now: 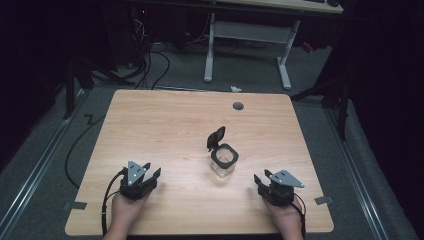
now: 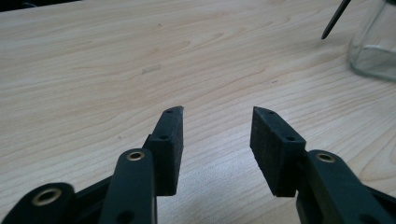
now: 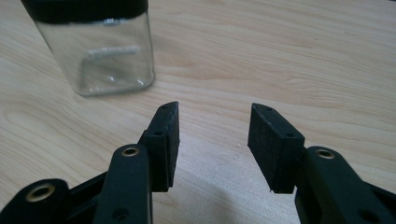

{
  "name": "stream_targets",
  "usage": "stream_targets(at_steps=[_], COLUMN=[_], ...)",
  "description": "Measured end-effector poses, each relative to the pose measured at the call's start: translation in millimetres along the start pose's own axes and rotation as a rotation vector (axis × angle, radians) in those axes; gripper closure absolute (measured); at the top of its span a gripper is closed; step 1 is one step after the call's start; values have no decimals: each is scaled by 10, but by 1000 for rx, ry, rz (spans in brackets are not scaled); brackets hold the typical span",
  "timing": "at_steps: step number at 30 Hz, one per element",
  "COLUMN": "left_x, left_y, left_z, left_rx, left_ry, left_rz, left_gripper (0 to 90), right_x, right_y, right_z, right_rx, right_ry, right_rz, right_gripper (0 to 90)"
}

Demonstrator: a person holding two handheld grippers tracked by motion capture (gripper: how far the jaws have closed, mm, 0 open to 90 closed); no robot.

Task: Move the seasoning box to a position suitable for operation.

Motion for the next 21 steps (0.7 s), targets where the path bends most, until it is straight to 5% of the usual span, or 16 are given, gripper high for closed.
stream_targets(at_steps=[7, 16, 21], left_x=[2, -29, -5], left_y=[60, 81, 56], left_z=[-23, -27, -34], left_rx=[-27, -43, -35], left_ry=[-11, -35, -28], left_rz=[5, 16, 0], left_gripper=[546, 533, 535], right_x=[-49, -81, -68], right_y=[168, 251, 255], right_z=[-25, -31, -24], right_rx=[-2, -29, -4], right_ry=[6, 4, 9], right_rz=[79, 92, 100], right_gripper=[542, 499, 525])
Point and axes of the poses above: each handheld gripper's, and its own axes: z roughly forward along the jaws, x roughly out of its top, y roughly to its right, the point moved 4 cm from there along z, roughly forward along the jaws, and after that the axes turned 2 degrees about y, right-handed, at the moved point
